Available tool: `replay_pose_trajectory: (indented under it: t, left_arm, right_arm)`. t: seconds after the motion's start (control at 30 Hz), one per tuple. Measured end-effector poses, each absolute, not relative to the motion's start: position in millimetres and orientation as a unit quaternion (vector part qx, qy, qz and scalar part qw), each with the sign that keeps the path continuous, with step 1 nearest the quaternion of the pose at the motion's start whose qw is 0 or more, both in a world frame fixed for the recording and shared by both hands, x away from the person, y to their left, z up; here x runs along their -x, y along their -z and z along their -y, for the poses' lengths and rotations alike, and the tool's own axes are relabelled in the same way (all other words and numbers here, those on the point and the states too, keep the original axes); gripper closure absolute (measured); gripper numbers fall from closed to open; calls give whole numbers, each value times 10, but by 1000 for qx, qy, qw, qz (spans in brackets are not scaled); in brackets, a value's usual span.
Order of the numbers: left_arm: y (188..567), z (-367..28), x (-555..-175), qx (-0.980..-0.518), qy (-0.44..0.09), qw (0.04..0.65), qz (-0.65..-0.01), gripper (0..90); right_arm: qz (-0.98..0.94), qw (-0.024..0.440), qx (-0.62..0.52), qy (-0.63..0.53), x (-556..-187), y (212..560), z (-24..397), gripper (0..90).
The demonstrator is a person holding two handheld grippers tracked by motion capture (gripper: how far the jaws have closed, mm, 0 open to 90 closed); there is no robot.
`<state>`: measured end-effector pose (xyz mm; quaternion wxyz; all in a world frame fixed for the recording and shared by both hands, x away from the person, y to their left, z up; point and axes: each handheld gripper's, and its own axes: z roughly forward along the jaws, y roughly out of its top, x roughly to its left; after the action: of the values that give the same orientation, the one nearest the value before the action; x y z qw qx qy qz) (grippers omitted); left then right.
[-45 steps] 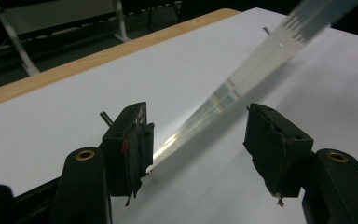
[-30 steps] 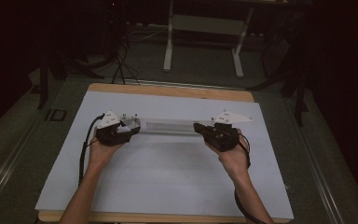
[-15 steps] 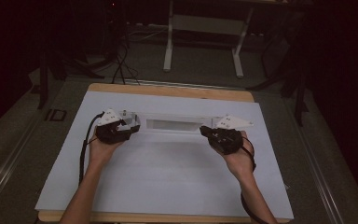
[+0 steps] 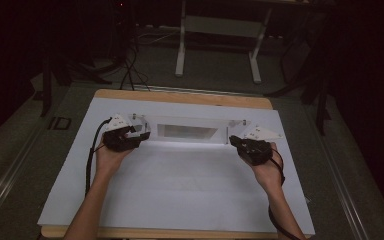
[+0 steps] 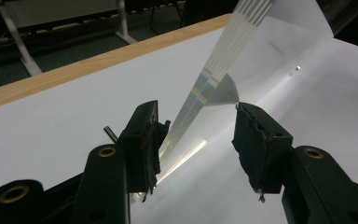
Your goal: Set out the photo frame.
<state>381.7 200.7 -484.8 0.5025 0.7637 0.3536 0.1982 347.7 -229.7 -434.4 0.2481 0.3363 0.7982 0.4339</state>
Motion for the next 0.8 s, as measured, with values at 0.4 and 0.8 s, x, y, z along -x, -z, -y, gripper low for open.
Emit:
replay_pose_trajectory:
  t: [0.4, 0.8]
  left_arm:
    - [4834, -2008, -3857, -762, -196, 502, -358, 515]
    - [4833, -2002, -3895, -757, -199, 505, -365, 516]
  right_arm:
    - [-797, 249, -366, -411, -3664, 4502, 2492, 642]
    - [-794, 229, -370, -425, -3949, 4617, 2472, 502]
